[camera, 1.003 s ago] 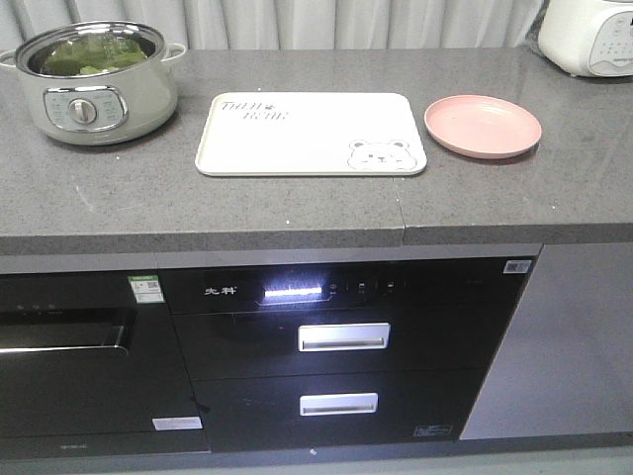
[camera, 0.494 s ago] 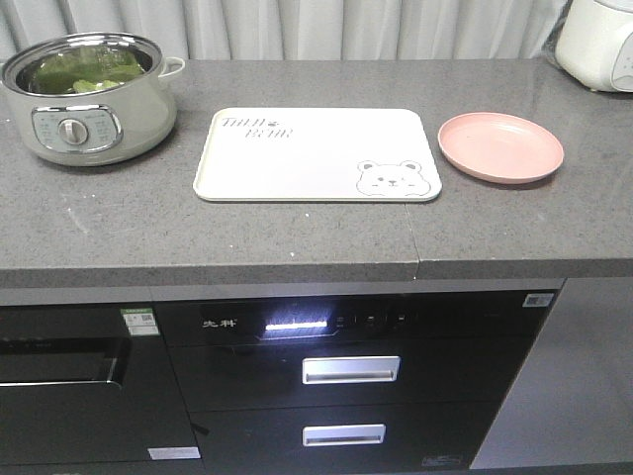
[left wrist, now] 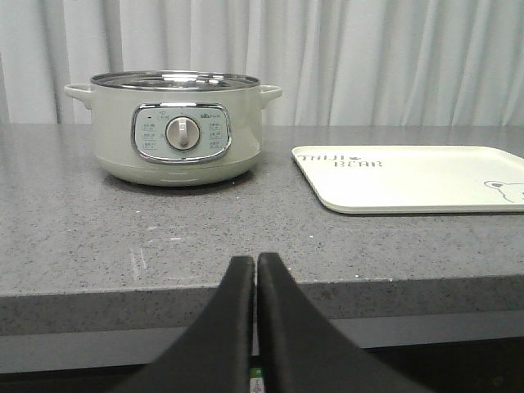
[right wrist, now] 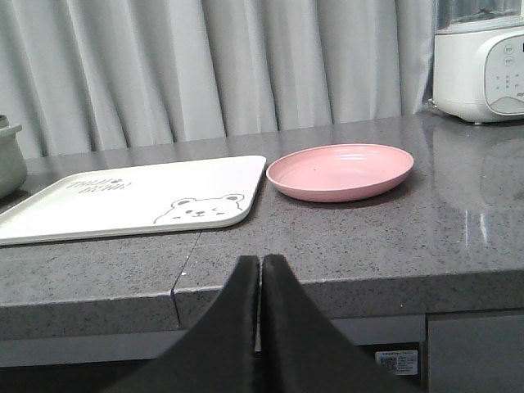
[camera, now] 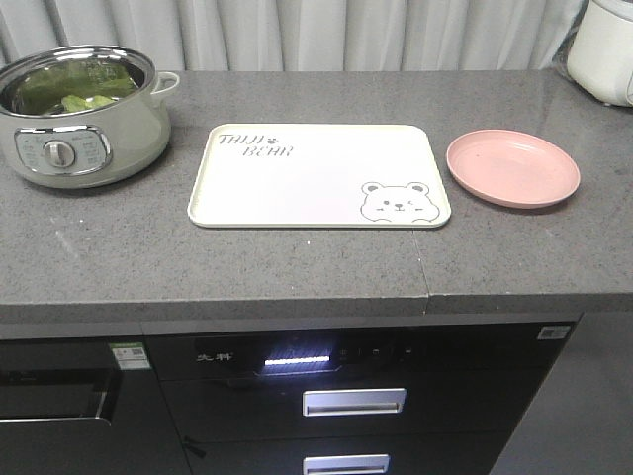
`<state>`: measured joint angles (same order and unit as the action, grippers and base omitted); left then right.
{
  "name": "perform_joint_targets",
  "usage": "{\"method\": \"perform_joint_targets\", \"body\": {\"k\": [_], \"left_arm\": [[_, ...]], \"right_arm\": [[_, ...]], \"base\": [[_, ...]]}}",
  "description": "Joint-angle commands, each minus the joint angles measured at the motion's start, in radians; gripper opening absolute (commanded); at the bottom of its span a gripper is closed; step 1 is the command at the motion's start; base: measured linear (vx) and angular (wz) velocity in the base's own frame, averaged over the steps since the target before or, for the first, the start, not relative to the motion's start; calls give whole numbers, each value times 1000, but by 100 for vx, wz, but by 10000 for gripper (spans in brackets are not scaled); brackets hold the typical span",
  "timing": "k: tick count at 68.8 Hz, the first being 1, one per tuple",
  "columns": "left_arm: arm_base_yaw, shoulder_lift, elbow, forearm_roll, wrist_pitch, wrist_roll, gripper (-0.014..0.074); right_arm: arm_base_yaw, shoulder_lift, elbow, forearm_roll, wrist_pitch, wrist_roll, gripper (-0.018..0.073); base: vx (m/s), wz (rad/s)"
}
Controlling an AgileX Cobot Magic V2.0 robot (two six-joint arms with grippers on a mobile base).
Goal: Transfer vegetables to tray and serve
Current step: 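Stop the base in front of the cream tray and pink plate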
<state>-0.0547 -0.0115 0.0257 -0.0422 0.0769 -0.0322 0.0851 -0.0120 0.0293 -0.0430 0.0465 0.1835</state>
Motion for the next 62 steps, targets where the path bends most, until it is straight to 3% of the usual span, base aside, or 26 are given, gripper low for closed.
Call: {"method": "perform_joint_targets", "body": {"k": [1,62], "left_arm": [[2,-14,27,-2,-77,-9,-6],[2,-14,27,-2,-77,-9,-6]], "right_arm": [[-7,-7,13,-4,-76,-5,-2],[-7,-7,13,-4,-77,-5,-2]], "base": [[10,-1],[9,0]]}}
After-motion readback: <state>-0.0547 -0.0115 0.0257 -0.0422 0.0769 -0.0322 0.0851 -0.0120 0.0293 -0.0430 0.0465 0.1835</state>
